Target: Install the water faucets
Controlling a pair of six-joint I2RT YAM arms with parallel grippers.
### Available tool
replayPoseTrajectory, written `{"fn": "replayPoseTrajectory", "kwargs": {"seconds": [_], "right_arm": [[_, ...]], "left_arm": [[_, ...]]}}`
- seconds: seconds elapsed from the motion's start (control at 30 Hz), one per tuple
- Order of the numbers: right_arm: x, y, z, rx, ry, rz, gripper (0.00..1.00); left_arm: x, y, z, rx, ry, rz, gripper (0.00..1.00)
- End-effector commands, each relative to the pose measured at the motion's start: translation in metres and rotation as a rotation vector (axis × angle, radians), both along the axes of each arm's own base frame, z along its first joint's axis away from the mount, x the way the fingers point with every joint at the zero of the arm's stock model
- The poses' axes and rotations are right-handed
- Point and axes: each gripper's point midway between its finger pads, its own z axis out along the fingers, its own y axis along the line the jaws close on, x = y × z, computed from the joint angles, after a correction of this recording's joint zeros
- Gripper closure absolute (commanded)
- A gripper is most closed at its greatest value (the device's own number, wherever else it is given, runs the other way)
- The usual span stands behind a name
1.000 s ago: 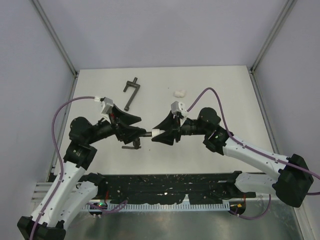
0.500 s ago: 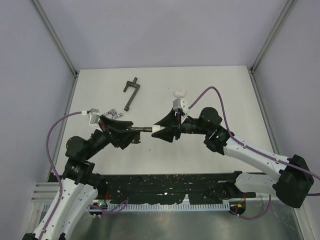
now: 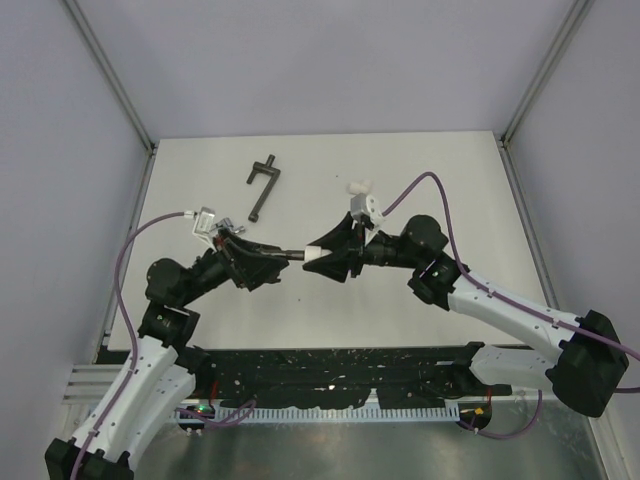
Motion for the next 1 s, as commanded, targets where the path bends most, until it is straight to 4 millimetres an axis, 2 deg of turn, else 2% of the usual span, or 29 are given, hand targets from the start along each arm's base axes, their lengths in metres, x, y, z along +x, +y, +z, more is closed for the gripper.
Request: {"fn": "replayPoseTrajectory", "kwargs": {"seconds": [0.0,0.1,0.17,0.27,0.37,0.4,0.53,0.63,0.7,0.77,0.87,0.97], "right_arm": [[-0.007,-0.004,0.04,0.119,-0.092,0.013,0.95],[-0.006,-0.003,0.038,0.116,-0.089,0.014,0.95],[-0.006,-0.002,0.036,0.112,-0.086,0.019,0.95],[-0.005,-0.001,0.034,0.107,-0.078,0.021,0.95],[-0.005,0.001,0.03,0.093,-0.045,0.029,0.95],[-0.006,0.002,0.029,0.089,-0.032,0.034,0.95],[-0.002,0.005,0.028,0.097,0.144,0.024,0.95],[0.004,0.009,0.026,0.114,0.398,0.004,0.95],[0.006,0.013,0.021,0.12,0.572,0.008,0.9],[0.009,0.018,0.018,0.126,0.742,0.015,0.93],[0.01,0.026,0.009,0.107,0.939,0.047,0.95],[0.014,0.032,-0.001,0.103,1.025,0.062,0.93]], "left_arm": [[-0.016,-0.006,0.031,-0.053,-0.095,-0.107,0.24],[-0.018,-0.008,0.035,-0.071,-0.106,-0.131,0.29],[-0.02,-0.009,0.036,-0.071,-0.113,-0.142,0.39],[-0.023,-0.009,0.038,-0.07,-0.132,-0.157,0.61],[-0.025,-0.008,0.042,-0.05,-0.198,-0.148,0.94],[-0.026,-0.007,0.045,-0.036,-0.238,-0.142,1.0],[-0.024,-0.001,0.052,0.114,-0.522,-0.069,1.0],[-0.022,0.007,0.053,0.263,-0.757,0.0,1.0],[-0.022,0.01,0.05,0.355,-0.913,0.018,1.0],[-0.022,0.012,0.043,0.432,-1.039,0.02,1.0],[-0.02,0.012,0.028,0.527,-1.163,-0.002,1.0],[-0.022,0.012,0.02,0.536,-1.203,-0.012,1.0]]}}
